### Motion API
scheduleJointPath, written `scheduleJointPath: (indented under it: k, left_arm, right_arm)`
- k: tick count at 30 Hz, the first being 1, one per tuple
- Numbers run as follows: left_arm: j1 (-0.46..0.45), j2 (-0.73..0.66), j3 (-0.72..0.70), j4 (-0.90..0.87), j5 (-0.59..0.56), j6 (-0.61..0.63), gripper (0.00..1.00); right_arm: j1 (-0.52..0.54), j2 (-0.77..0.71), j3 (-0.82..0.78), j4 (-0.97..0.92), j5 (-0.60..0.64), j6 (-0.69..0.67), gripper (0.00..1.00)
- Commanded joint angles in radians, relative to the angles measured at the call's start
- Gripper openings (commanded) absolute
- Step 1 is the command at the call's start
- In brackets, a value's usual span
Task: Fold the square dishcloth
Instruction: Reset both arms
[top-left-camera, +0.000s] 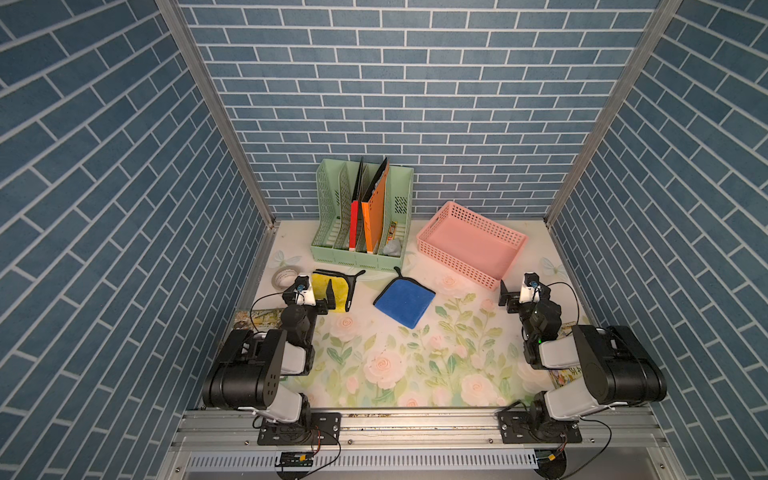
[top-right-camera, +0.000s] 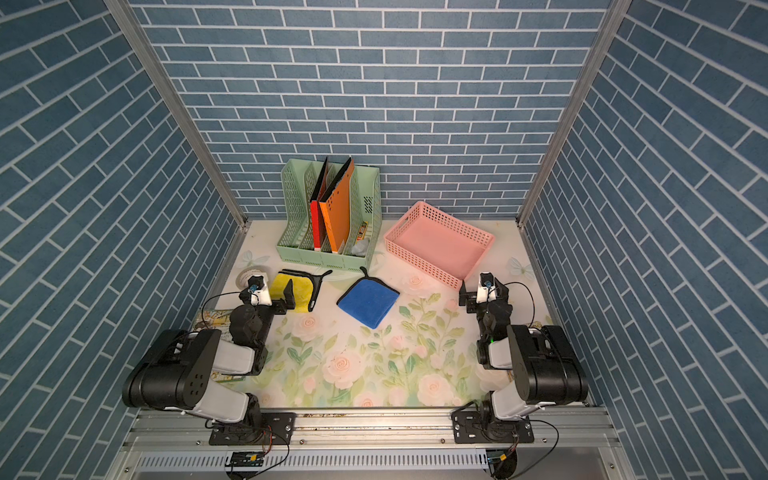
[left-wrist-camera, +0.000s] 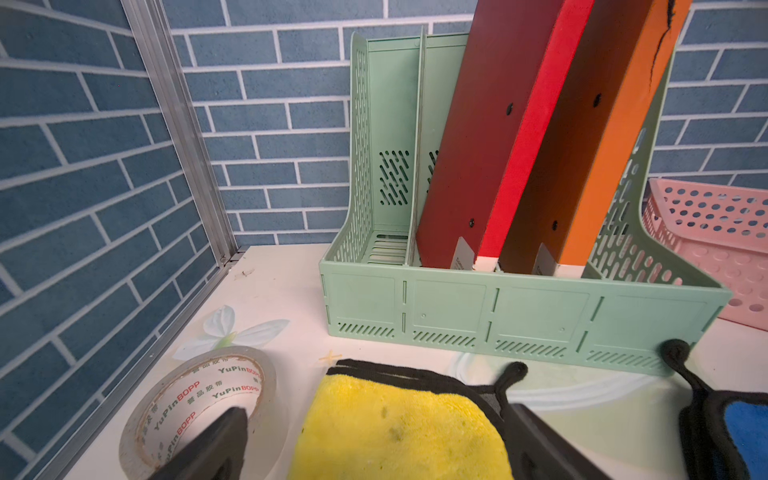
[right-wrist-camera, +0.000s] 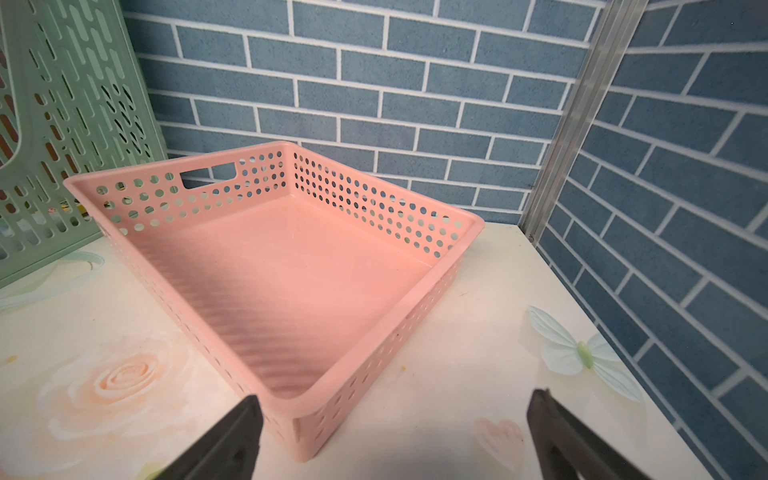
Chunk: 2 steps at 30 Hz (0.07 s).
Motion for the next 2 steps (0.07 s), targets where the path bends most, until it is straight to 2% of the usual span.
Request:
scheduleJointPath:
  k: [1,2]
  left_arm:
    - [0.005,0.002,0.016,-0.031,-0.008,-0.012,1.00]
    - [0.006,-0.001,0.022,-0.045,-0.017,-0.012,1.00]
  right_arm:
    - [-0.002,0.005,0.009,-0.008,-0.002,-0.002,1.00]
    - [-0.002,0.004,0.009,-0.009,-0.003,-0.002,1.00]
